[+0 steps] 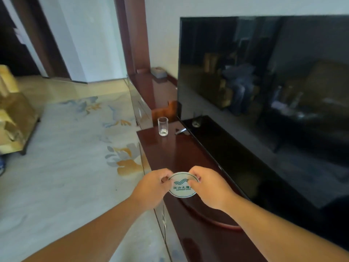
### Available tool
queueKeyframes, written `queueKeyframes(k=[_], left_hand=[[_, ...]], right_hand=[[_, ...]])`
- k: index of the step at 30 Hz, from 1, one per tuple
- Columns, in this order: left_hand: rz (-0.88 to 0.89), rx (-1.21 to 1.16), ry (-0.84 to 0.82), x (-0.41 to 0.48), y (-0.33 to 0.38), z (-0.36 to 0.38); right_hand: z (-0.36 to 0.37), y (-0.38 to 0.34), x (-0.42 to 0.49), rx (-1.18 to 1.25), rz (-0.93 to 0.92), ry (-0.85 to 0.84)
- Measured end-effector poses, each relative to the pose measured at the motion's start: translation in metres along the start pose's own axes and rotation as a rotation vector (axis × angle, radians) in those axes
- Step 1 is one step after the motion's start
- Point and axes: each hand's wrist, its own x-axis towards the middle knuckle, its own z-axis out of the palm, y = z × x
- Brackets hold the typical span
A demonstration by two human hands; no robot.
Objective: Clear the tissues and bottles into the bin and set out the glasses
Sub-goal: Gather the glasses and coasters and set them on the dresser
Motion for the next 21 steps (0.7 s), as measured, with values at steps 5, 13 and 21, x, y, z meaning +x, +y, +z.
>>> queueKeyframes(k=[5,13,21], left_hand=[[-0.011,-0.074,0.093,0.015,-0.023,-0.057],[-0.031,-0.071,0.176,0.051,-0.091,-0.173],[-0.057,-0.091,0.149,0.108,-0.135,-0.235]], right_hand=[[0.005,-0.046,0.043,-0.015,-0.051,0.012],[0.027,-0.104,0.115,-0.074,0.002,0.088],[0.055,-0.145,0.18,-0.139,0.047,0.113]])
